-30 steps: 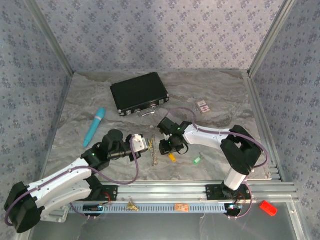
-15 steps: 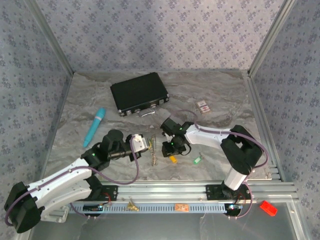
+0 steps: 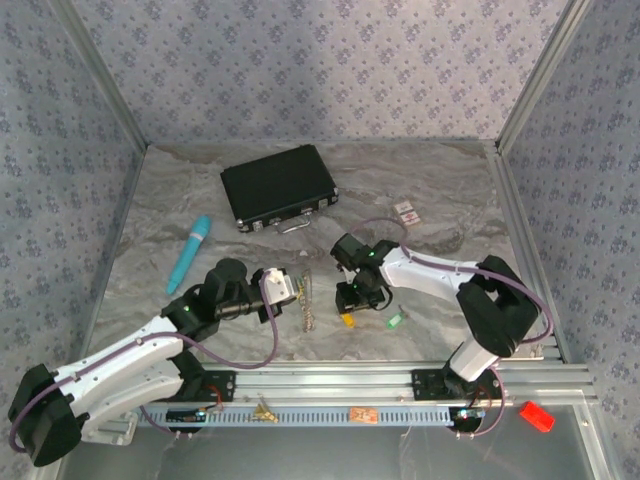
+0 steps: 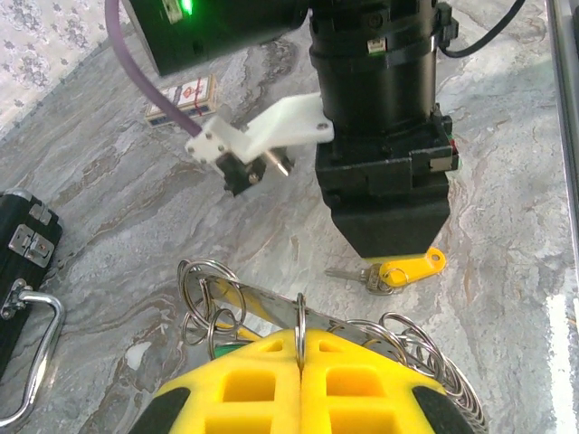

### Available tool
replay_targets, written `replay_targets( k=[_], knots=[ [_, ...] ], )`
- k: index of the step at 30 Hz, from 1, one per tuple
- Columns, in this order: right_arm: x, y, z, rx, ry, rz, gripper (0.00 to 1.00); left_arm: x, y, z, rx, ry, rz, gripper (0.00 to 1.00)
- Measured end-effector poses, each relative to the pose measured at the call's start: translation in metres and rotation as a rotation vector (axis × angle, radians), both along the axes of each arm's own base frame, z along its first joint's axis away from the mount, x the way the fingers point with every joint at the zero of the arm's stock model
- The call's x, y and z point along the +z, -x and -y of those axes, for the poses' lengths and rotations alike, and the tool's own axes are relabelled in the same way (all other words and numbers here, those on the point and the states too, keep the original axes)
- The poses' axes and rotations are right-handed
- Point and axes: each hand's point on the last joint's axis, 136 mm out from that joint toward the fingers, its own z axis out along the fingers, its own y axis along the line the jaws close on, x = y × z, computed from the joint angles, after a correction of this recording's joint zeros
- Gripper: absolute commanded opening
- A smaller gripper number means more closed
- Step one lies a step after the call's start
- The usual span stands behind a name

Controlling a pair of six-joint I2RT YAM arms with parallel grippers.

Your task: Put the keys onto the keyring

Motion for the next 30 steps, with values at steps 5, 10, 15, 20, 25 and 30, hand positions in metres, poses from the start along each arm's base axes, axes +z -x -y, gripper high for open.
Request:
replay_targets(
  k=[5, 10, 15, 20, 25, 30],
  knots=[
    [0.014, 0.003, -0.012, -0.193, -0.072, 0.016, 0.39, 0.0, -0.001, -0.001, 0.007, -0.005, 0.0, 0.0],
    [0.014, 0.014, -0.024, -0.361, -0.063, -0.026, 0.4, 0.0, -0.001, -0.002, 0.01, -0.014, -0.005, 0.0],
    [0.006, 0.019, -0.024, -0.483, -0.03, -0.066, 0.43, 0.0, 0.0, -0.002, 0.01, -0.016, -0.007, 0.0],
    [-0.008, 0.019, -0.023, -0.542, 0.007, -0.091, 0.42, 0.0, 0.0, -0.002, 0.01, -0.016, -0.007, 0.0],
    [-0.02, 0.017, -0.021, -0.554, 0.048, -0.099, 0.38, 0.0, 0.0, -0.002, 0.01, -0.016, -0.007, 0.0],
    [-0.016, 0.007, -0.03, -0.538, 0.038, -0.073, 0.21, 0.0, 0.0, -0.002, 0.01, -0.016, -0.007, 0.0]
  ],
)
